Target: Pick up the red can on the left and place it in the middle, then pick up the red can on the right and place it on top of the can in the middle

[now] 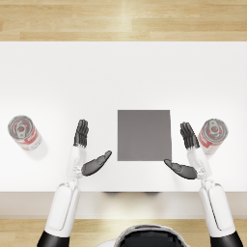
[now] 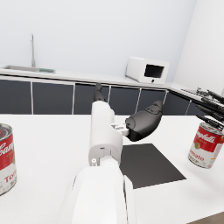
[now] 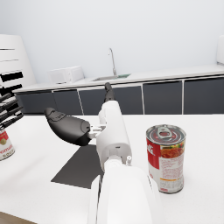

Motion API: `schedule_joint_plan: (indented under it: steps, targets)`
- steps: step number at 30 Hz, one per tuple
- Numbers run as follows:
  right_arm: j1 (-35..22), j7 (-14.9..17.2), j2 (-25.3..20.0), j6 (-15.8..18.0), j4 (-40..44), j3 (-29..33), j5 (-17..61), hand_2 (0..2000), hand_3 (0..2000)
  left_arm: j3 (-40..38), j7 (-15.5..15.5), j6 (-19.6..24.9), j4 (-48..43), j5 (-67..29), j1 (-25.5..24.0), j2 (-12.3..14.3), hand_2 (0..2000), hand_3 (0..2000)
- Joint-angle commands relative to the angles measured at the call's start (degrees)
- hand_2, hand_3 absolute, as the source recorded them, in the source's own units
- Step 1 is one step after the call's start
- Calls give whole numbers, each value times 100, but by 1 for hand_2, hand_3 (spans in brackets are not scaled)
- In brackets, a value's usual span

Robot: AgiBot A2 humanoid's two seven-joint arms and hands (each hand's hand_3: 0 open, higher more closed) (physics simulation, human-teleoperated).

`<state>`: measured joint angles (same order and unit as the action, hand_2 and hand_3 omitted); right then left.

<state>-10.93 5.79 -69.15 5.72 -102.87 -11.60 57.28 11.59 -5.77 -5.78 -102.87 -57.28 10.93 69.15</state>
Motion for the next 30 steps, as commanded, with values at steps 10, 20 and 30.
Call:
schedule_joint_plan:
  steps: [10, 20, 30]
  targets:
    - [-78, -365, -95, -361, -129, 144, 0, 0, 0, -376, 424, 425, -38, 0, 181, 151, 0, 0]
    - [-34, -571, -206, -564, -539, 1629, 2101, 0, 0, -2016, 571, 572, -308, -2038, 345, 220, 0, 0]
    - [225, -578, -322, -571, -151, 2142, 2421, 0, 0, -3551, 576, 578, 103, -2664, 194, 318, 0, 0]
